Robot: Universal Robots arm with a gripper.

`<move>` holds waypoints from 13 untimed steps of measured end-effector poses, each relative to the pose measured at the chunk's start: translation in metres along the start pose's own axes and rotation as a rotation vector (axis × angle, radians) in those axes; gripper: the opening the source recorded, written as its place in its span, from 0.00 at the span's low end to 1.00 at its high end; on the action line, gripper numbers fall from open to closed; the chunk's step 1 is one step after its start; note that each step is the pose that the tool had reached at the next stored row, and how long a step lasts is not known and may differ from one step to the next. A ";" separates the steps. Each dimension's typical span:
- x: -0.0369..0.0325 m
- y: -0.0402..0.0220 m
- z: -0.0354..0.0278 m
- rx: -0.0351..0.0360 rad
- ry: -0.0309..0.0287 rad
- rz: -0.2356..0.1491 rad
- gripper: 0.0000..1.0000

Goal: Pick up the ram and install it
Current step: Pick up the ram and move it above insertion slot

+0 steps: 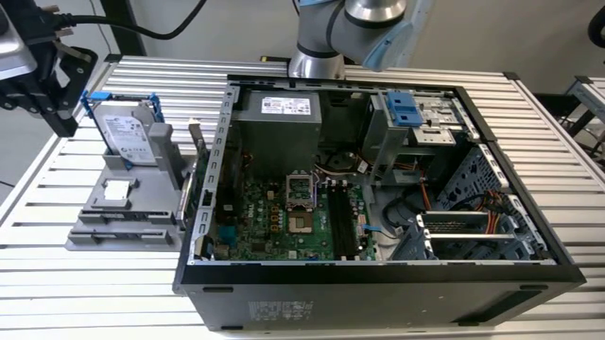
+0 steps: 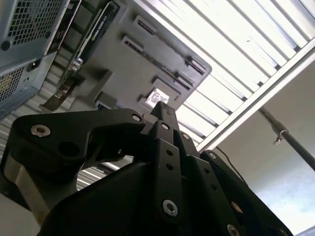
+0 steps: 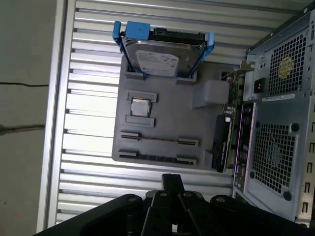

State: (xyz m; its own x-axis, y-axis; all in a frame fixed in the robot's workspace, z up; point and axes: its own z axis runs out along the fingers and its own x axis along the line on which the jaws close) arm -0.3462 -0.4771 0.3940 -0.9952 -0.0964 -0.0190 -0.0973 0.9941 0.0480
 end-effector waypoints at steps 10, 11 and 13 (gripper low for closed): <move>0.0000 0.0000 -0.0009 -0.0023 0.0058 -0.121 0.00; 0.0000 0.0000 -0.0010 -0.0025 0.0065 -0.134 0.00; 0.0000 0.0000 -0.0011 -0.0030 0.0078 -0.162 0.00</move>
State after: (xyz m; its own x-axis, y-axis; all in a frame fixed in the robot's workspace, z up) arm -0.3462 -0.4771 0.3952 -0.9666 -0.2555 -0.0190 -0.2561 0.9655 0.0479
